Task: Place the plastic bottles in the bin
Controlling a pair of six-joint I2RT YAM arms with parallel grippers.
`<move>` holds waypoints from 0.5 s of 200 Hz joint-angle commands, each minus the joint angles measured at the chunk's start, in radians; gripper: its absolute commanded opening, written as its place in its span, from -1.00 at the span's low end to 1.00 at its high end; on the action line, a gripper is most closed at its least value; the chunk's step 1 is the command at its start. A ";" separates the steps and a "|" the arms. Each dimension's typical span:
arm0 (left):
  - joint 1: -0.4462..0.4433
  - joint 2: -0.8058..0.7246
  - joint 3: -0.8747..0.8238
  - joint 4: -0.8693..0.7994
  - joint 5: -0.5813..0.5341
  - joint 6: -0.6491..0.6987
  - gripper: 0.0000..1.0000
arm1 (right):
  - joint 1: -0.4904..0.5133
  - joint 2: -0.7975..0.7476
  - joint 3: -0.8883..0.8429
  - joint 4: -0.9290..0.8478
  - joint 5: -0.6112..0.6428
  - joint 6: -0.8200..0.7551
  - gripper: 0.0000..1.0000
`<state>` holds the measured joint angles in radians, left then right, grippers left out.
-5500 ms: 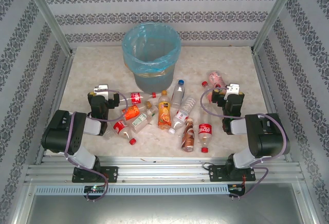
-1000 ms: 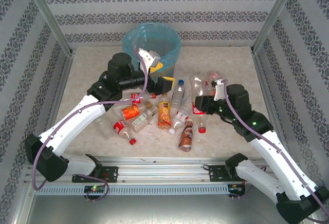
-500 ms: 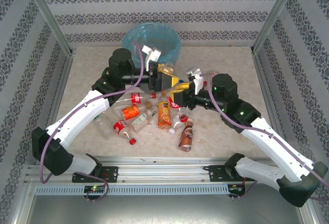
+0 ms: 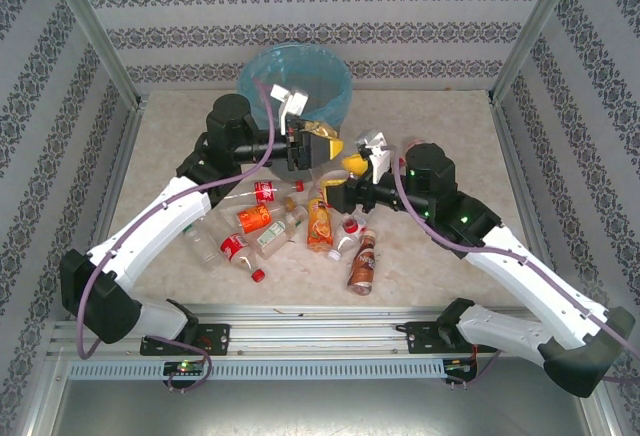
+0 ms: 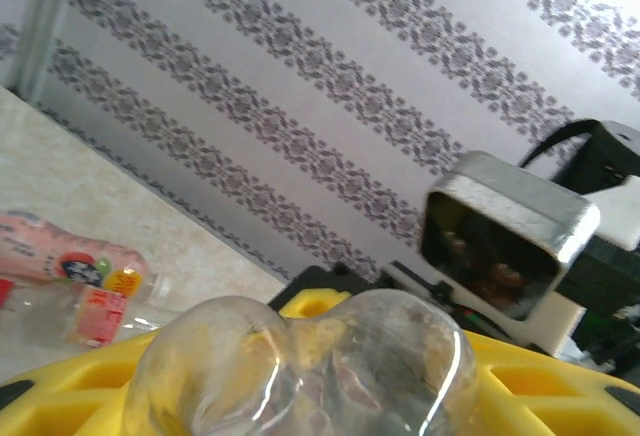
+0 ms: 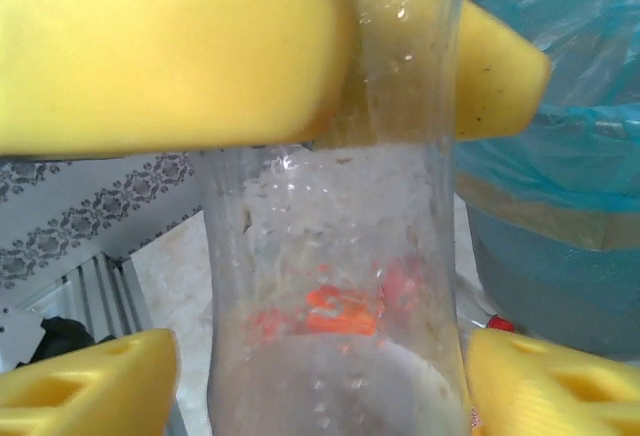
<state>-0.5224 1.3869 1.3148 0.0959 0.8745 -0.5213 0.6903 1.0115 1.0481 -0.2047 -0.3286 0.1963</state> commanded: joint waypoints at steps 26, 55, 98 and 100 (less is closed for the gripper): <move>0.075 -0.013 0.289 -0.240 -0.324 0.220 -0.11 | 0.009 -0.117 0.044 0.055 0.256 -0.098 0.72; 0.116 0.050 0.455 -0.318 -0.593 0.308 -0.16 | 0.009 -0.209 -0.041 0.119 0.399 -0.145 0.72; 0.178 0.261 0.657 -0.268 -0.664 0.342 -0.19 | 0.008 -0.266 -0.087 0.131 0.458 -0.177 0.72; 0.180 0.276 0.669 -0.269 -0.664 0.345 -0.19 | 0.008 -0.267 -0.087 0.131 0.459 -0.175 0.72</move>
<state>-0.3725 1.5158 1.9053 -0.1436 0.3046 -0.2413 0.6918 0.7517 0.9867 -0.1074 0.0551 0.0566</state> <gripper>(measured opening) 0.555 0.861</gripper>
